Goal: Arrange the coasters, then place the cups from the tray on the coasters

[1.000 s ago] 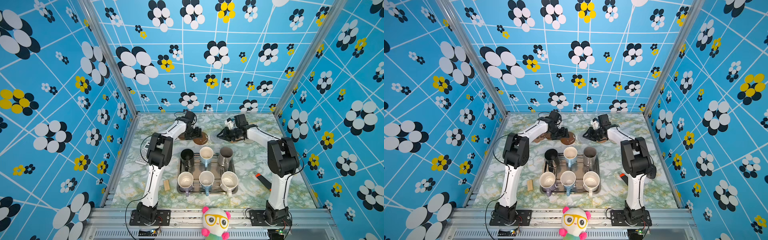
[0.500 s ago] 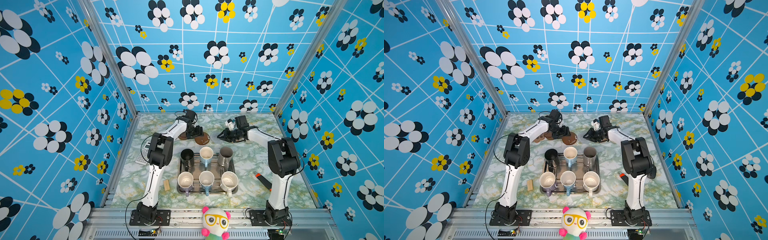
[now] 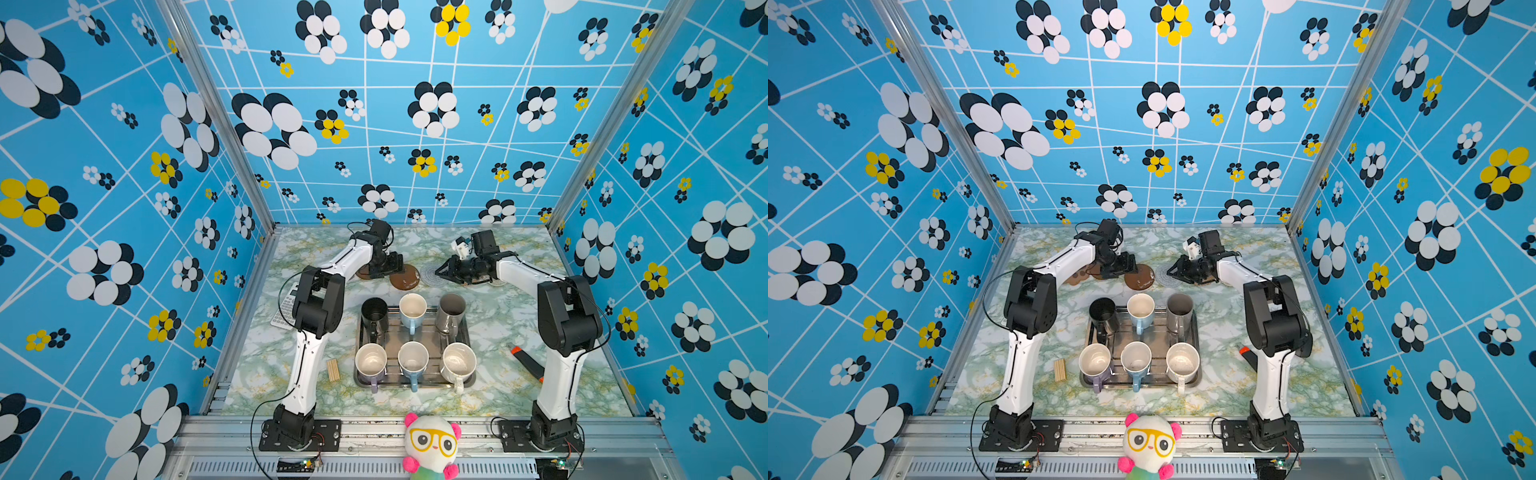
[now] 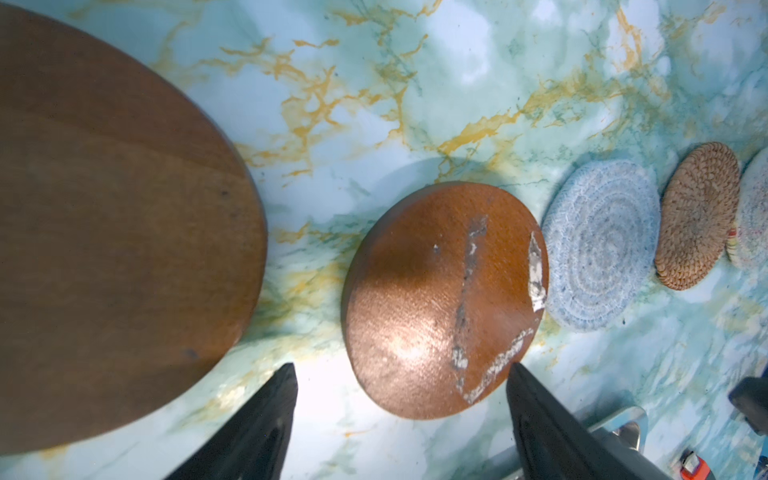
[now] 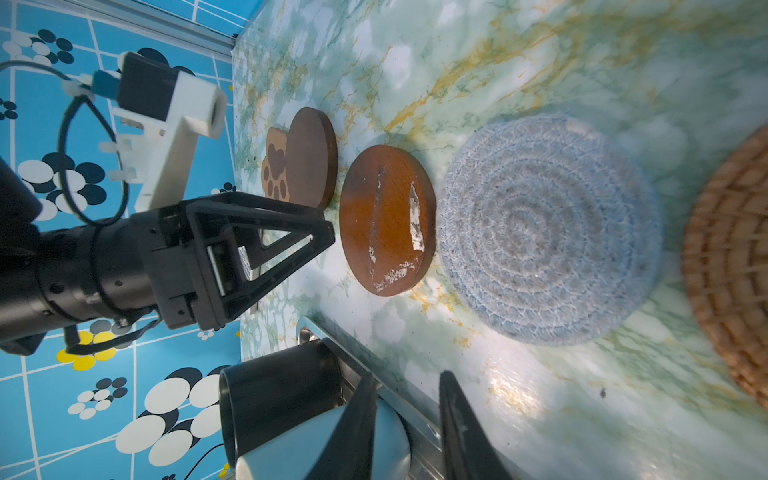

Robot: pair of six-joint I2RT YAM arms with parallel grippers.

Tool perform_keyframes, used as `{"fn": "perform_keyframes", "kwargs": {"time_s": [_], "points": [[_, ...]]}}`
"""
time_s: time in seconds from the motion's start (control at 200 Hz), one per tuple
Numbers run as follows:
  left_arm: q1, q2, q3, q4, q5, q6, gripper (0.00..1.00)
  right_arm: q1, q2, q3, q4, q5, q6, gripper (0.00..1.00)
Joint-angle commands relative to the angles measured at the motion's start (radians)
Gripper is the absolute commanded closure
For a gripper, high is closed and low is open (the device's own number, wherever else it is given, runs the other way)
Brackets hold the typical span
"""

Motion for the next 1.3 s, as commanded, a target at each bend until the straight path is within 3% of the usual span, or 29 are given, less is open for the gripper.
{"fn": "perform_keyframes", "kwargs": {"time_s": [0.0,0.39,0.62,0.875,1.295], "points": [[-0.018,-0.074,-0.042,-0.053,-0.025,0.02,0.19,-0.007,-0.038,-0.017,0.011,-0.02,0.005,0.71],[-0.021,-0.136,-0.128,-0.002,-0.042,0.003,0.17,-0.008,-0.067,-0.034,0.002,-0.017,0.001,0.71],[0.036,-0.124,0.024,-0.066,-0.136,0.058,0.16,-0.007,-0.08,-0.031,-0.011,-0.011,0.001,0.71],[0.109,0.005,0.206,-0.064,-0.188,0.135,0.15,-0.007,-0.101,-0.041,-0.028,-0.007,0.002,0.71],[0.186,0.134,0.276,0.108,-0.11,0.105,0.13,-0.008,-0.15,-0.037,-0.09,0.017,-0.019,0.71]]}}
